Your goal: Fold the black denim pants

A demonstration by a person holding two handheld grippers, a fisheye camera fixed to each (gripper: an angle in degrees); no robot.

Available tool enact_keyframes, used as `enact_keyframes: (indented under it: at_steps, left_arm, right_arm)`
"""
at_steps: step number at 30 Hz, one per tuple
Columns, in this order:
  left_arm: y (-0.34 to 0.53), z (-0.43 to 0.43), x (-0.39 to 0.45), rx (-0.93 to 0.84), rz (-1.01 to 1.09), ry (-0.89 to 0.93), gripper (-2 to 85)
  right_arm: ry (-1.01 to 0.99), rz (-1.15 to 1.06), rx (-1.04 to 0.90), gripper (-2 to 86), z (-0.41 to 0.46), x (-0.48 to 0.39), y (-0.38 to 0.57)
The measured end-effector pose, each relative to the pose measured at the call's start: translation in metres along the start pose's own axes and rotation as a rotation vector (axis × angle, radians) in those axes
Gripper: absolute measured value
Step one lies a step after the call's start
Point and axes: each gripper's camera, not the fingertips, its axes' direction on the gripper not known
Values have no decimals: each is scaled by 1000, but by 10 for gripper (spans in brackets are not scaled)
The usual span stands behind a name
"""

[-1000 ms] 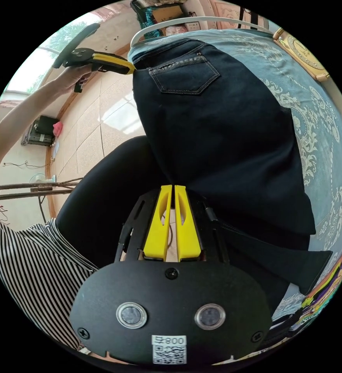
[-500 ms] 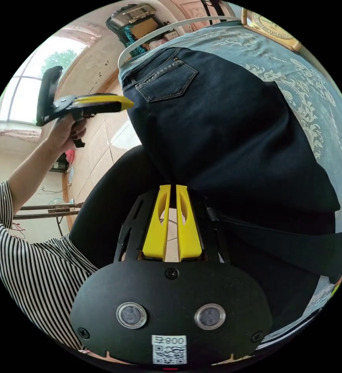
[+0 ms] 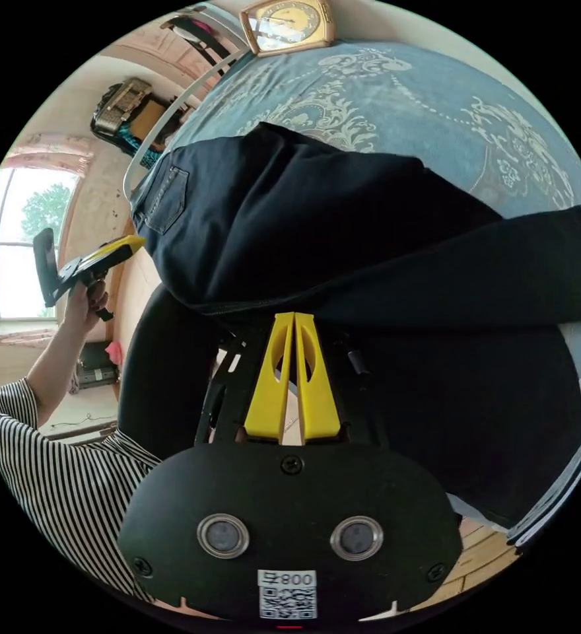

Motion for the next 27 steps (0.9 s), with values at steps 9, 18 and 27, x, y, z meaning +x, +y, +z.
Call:
enact_keyframes:
  at_steps: [9,18,27]
  left_arm:
    - [-106,6,162,-22,307,255,13]
    - [-229,32,265,-152,378,281,52]
    - [-292,11,332,-230,415,246,50]
  right_arm:
    - [-19,93,161,18,-57,82,39]
    - [132,369,261,83,-137,230,18]
    - [197,496,138,81,-127,310,5]
